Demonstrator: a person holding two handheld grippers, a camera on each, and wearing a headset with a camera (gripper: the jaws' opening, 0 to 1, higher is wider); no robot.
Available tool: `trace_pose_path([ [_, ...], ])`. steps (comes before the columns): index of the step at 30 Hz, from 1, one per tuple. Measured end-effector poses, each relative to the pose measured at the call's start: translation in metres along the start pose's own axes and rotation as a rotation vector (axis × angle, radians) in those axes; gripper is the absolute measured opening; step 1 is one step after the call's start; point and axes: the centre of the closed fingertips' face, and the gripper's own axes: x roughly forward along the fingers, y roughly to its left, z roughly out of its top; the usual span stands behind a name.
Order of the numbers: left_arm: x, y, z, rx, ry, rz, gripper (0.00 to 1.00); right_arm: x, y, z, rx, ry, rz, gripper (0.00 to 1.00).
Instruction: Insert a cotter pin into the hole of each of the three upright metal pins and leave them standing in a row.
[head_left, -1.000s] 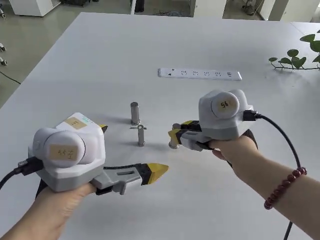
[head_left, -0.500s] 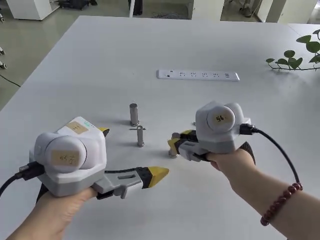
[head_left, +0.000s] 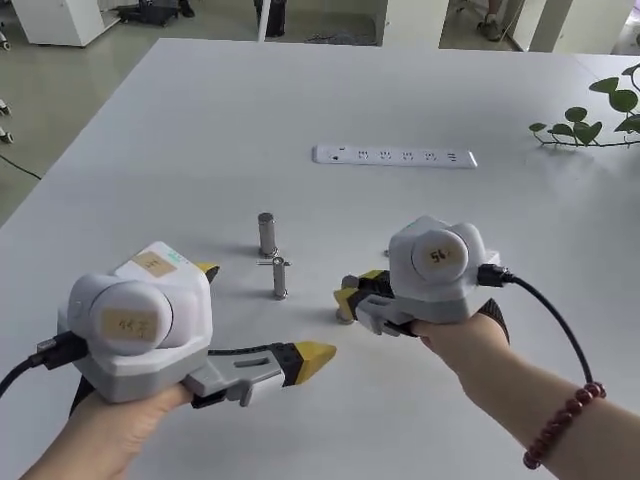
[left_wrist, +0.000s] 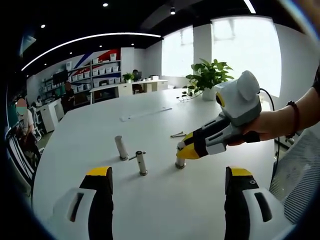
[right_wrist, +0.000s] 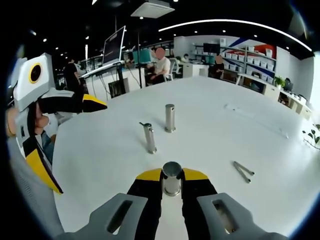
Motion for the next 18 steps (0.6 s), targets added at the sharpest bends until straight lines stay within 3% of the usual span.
trace_pose_path([
  [4,0.000,-0.001,-0.001,0.001,0.004,-0.001,0.93,0.000,0.003,-0.003,-0.009,0.013,0.032,0.10],
  [6,-0.001,-0.001,-0.001,0.005,0.008,0.000,0.93,-0.001,0.006,-0.005,0.004,0.014,0.057,0.16],
  [7,-0.001,-0.001,-0.002,0.005,0.009,0.001,0.94,-0.003,0.005,-0.002,-0.007,-0.005,0.055,0.17],
  [18,-0.003,0.005,-0.001,-0.001,0.005,0.016,0.94,-0.022,-0.003,0.005,-0.011,-0.008,0.088,0.23],
])
